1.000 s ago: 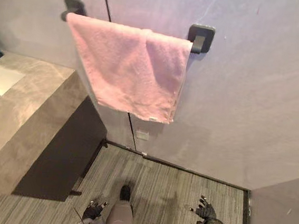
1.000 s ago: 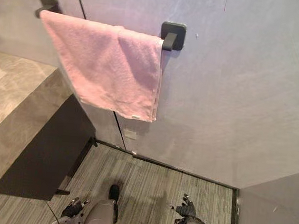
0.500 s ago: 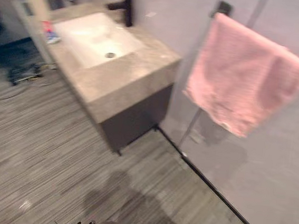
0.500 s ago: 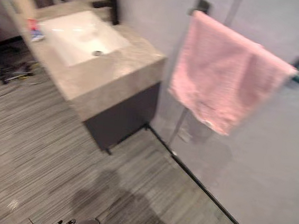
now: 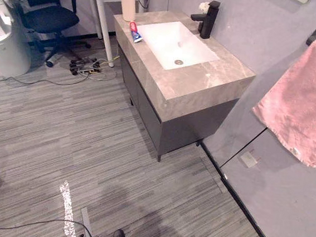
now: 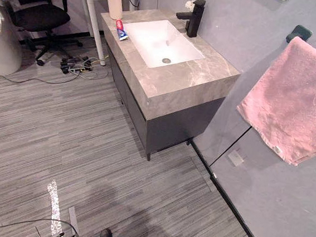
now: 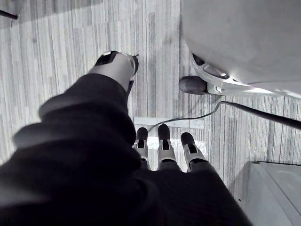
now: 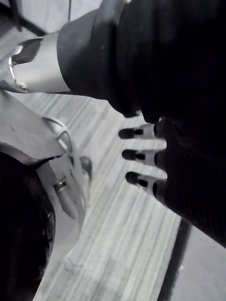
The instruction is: Organize washtable
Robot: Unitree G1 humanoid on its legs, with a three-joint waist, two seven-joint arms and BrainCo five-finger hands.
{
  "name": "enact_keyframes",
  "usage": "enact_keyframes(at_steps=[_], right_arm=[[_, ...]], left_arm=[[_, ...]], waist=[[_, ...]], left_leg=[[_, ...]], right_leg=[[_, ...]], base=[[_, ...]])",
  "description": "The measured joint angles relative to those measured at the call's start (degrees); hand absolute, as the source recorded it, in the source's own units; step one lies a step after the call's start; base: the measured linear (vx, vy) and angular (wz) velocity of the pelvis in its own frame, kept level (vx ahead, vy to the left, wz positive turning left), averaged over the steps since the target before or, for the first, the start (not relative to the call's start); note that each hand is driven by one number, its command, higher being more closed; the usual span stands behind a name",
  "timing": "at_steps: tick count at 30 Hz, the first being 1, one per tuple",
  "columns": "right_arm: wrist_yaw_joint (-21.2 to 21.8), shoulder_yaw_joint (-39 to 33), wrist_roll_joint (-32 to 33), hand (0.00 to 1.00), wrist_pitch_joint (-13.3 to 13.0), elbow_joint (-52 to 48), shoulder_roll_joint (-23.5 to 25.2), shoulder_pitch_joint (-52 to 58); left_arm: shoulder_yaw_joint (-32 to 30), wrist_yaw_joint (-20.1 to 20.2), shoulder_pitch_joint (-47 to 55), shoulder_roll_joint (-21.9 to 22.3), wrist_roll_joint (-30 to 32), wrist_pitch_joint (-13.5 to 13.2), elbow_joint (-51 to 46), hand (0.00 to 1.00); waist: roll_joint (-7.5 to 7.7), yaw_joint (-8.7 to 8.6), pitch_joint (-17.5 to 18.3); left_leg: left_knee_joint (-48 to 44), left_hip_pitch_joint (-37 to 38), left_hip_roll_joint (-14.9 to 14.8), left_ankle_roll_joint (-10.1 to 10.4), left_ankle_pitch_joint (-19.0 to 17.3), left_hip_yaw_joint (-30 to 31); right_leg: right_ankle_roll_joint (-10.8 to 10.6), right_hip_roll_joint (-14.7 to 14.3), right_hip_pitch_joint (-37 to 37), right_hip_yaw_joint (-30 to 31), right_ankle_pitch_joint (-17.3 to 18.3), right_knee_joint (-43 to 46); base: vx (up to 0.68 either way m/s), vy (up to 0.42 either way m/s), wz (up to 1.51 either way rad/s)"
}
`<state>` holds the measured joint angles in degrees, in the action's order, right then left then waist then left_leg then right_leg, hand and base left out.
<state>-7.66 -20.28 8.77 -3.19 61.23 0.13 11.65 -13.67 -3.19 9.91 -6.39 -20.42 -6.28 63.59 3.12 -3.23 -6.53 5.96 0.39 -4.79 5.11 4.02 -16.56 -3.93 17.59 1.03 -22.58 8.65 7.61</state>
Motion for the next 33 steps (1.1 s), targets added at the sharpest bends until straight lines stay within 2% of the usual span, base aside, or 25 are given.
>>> enact_keyframes(at_steps=[1,2,3,6,7,8,9,10,11,12,13,14,16,18,20,22,23,24,26,27,28,30,31,32,33], right_arm=[[0.1,-0.7,0.4,0.0,0.0,-0.3,0.0,0.0],[0.0,-1.7,0.8,0.0,0.0,-0.4,0.4,-0.1],[-0.1,-2.0,0.9,0.0,-0.1,-0.4,0.7,0.0],[-0.1,-1.8,0.5,0.0,-0.1,-0.3,2.4,-0.1],[0.1,-1.7,0.1,0.0,-0.1,-0.3,2.8,-0.6],[0.2,-1.1,-0.5,0.0,-0.3,-0.5,3.2,-1.3],[0.4,0.4,-1.0,0.0,-0.7,-1.2,2.4,-1.1],[0.5,0.7,-1.0,0.0,-0.8,-1.4,2.2,-1.1],[0.5,1.5,-1.5,0.0,-1.0,-2.1,1.5,-1.1],[0.5,3.1,-1.8,0.0,-1.3,-2.9,0.8,-1.0],[0.5,3.7,-2.1,0.0,-1.4,-3.4,0.5,-0.9],[0.5,5.3,-2.7,0.0,-1.5,-4.2,0.3,-0.3],[0.5,6.7,-2.7,0.0,-1.8,-5.6,0.0,0.4],[1.1,6.9,-2.8,0.0,-1.8,-6.1,-0.2,0.6],[1.7,6.8,-2.8,0.0,-1.9,-6.6,-0.5,1.6],[1.7,6.6,-3.0,0.0,-1.8,-6.5,-0.3,2.5],[1.9,6.0,-3.4,0.0,-1.6,-6.4,-0.1,3.9],[2.2,4.8,-3.7,0.0,-1.6,-6.4,-0.4,4.2],[2.6,2.2,-4.4,0.0,-1.4,-5.9,-1.3,4.8],[2.7,2.1,-4.6,0.0,-1.4,-5.8,-1.6,4.8],[2.8,2.1,-4.8,0.0,-1.4,-5.8,-1.7,4.8],[2.7,2.1,-4.8,0.0,-1.2,-6.5,-2.0,5.0],[2.8,2.1,-4.8,0.0,-1.2,-6.5,-2.2,4.9],[2.5,2.4,-4.9,0.0,-0.6,-6.4,-2.4,4.4],[2.2,3.0,-4.9,0.0,-0.4,-6.1,-2.2,4.4]], left_arm=[[-0.9,-0.3,0.0,0.6,-0.5,-0.5,0.0,0.0],[-1.9,-0.7,0.0,0.9,-0.9,-0.6,0.2,0.0],[-2.4,-0.7,0.0,1.0,-1.1,-0.6,0.2,0.0],[-5.6,-0.7,0.1,1.0,-1.3,-0.6,0.1,0.0],[-6.6,-0.7,0.2,1.1,-1.3,-0.6,0.1,0.0],[-7.5,-0.9,0.5,1.2,-1.6,-0.6,0.0,0.0],[-9.2,-1.0,0.3,2.3,-2.2,-0.6,0.0,0.0],[-9.4,-1.0,0.3,2.6,-2.4,-0.6,-0.1,0.0],[-9.4,-0.9,0.0,3.0,-3.0,-0.5,-0.1,0.0],[-9.3,-0.8,-0.6,3.1,-3.3,-0.4,-0.1,0.0],[-9.2,-0.8,-1.1,3.1,-3.7,-0.4,-0.1,0.0],[-9.2,-0.7,-2.2,3.0,-3.7,-0.4,-0.1,0.0],[-8.9,-0.6,-4.5,3.9,-3.1,0.0,0.0,0.0],[-8.7,0.2,-5.3,4.1,-0.1,0.4,-0.1,0.0],[-8.7,0.8,-5.9,4.5,2.4,1.1,-0.1,0.0],[-8.7,0.9,-5.9,4.7,3.9,1.3,0.0,0.0],[-8.8,1.5,-5.8,4.9,4.8,1.8,0.0,0.0],[-8.8,1.8,-5.5,5.5,5.2,2.2,0.1,0.0],[-8.7,2.6,-4.3,8.0,6.6,2.7,-0.1,0.0],[-8.8,3.1,-4.2,8.1,6.6,2.8,-0.1,0.0],[-8.8,3.2,-4.2,8.1,6.6,2.8,-0.1,0.0],[-9.1,3.2,-4.1,8.1,7.4,3.1,-0.5,0.0],[-9.4,3.3,-4.0,7.7,7.7,3.2,-1.2,0.0],[-9.8,3.2,-3.8,7.4,7.6,3.3,-2.4,0.0],[-10.0,3.1,-3.4,6.7,7.6,3.3,-3.0,0.0]], waist=[[-0.22,-0.25,-0.1],[-0.08,-1.14,-0.7],[0.27,-1.19,-0.8],[3.72,-0.55,-1.0],[4.66,-0.41,-1.2],[5.22,-0.11,-1.5],[4.17,0.21,-2.4],[3.78,0.23,-2.6],[1.85,0.27,-3.8],[1.5,0.19,-3.9],[1.23,0.21,-4.0],[1.18,0.25,-4.1],[1.16,-0.36,-4.1],[0.86,-0.99,-4.1],[-0.16,-1.58,-3.9],[-0.42,-2.55,-3.7],[-0.73,-2.66,-3.2],[-1.27,-2.73,-2.5],[-4.95,-3.89,-0.2],[-5.28,-3.97,0.1],[-5.45,-4.01,0.2],[-5.98,-4.24,1.0],[-6.18,-4.18,1.1],[-5.96,-3.79,0.8],[-4.77,-2.97,0.3]], left_leg=[[0.0,-0.5,-0.1,-0.3,0.2,0.9],[0.0,-0.7,0.8,-0.6,0.5,3.3],[0.0,-0.7,1.5,-0.9,0.6,4.4],[-0.4,-0.4,6.1,-2.8,0.8,8.1],[-0.4,-0.1,7.3,-3.5,0.9,8.9],[-0.1,0.7,8.4,-4.5,0.3,10.5],[-0.5,1.9,7.5,-5.6,-0.6,12.3],[-0.5,2.3,7.0,-5.9,-0.7,12.5],[-1.6,3.2,4.5,-7.1,-1.9,13.8],[-3.7,3.2,2.1,-7.1,-4.3,15.0],[-4.6,3.3,0.9,-6.8,-5.1,15.2],[-6.1,3.5,-0.3,-6.7,-6.8,15.5],[-8.1,4.2,-0.2,-6.9,-9.4,16.7],[-9.1,6.2,0.2,-6.9,-12.3,17.1],[-10.7,8.8,0.3,-6.2,-16.5,18.5],[-10.8,11.4,0.4,-5.4,-19.4,20.5],[-10.2,13.6,-0.1,-4.4,-21.3,21.6],[-9.9,14.8,-1.1,-3.8,-21.9,21.8],[-15.0,14.8,-4.0,-1.1,-21.4,21.5],[-20.8,13.2,-4.4,1.3,-19.9,21.5],[-25.0,12.0,-4.4,2.7,-19.1,22.1],[-39.4,6.4,-4.1,8.8,-15.6,23.9],[-49.0,2.6,-4.4,10.1,-14.8,23.6],[-60.3,-1.5,-5.8,9.1,-15.3,19.8],[-67.4,-3.9,-7.4,5.7,-17.0,14.9]], right_leg=[[2.0,-2.3,-0.5,5.6,2.9,0.7],[2.7,-4.6,-0.5,12.3,6.6,2.1],[3.0,-4.9,-0.5,14.1,7.5,3.1],[2.8,-3.3,0.6,18.6,9.1,6.8],[3.3,-2.4,1.5,18.4,8.7,7.1],[2.7,-1.6,2.5,17.9,6.9,8.4],[5.4,-3.1,1.0,17.9,2.9,14.9],[6.1,-3.7,0.3,18.0,1.7,16.9],[6.6,-6.1,-3.6,19.0,-0.6,24.3],[5.9,-10.7,-5.6,19.7,3.8,24.8],[5.5,-12.8,-6.6,19.6,4.8,24.3],[5.0,-16.3,-9.4,18.8,5.1,23.2],[4.8,-18.2,-12.6,16.6,4.8,20.1],[4.3,-18.5,-14.7,14.5,3.6,15.6],[4.6,-18.0,-16.9,11.9,0.2,10.7],[5.3,-16.7,-17.2,11.5,-2.0,8.2],[5.0,-15.8,-16.7,10.8,-4.9,8.8],[5.3,-15.9,-16.5,9.4,-5.7,10.6],[9.0,-17.6,-15.6,6.3,-1.5,15.2],[10.4,-18.3,-13.5,5.7,-0.3,14.5],[10.7,-18.8,-12.0,5.8,-0.1,13.5],[11.4,-20.9,-7.9,7.0,0.4,9.3],[11.5,-22.0,-5.6,8.1,0.9,7.0],[11.8,-23.5,-2.4,10.3,1.1,4.8],[12.0,-23.9,1.3,13.3,1.2,3.0]], base=[[-0.08,-0.022,1.07],[-0.04,-0.017,1.2],[0.02,-0.015,1.42],[0.11,0.023,0.99],[0.17,0.06,0.74],[0.22,0.07,0.59],[0.2,0.056,0.37],[0.2,0.055,0.24],[0.18,0.006,0.18],[0.17,-0.008,0.19],[0.17,-0.027,0.14],[0.16,0.003,0.11],[0.29,-0.014,0.27],[0.4,-0.051,0.29],[0.43,-0.099,0.39],[0.56,-0.194,0.66],[0.61,-0.259,0.72],[0.64,-0.255,0.63],[0.69,-0.242,0.45],[0.62,-0.221,0.16],[0.62,-0.221,-0.05],[0.5,-0.163,-0.16],[0.46,-0.121,-0.45],[0.5,-0.117,-0.86],[0.37,-0.071,-1.04]])
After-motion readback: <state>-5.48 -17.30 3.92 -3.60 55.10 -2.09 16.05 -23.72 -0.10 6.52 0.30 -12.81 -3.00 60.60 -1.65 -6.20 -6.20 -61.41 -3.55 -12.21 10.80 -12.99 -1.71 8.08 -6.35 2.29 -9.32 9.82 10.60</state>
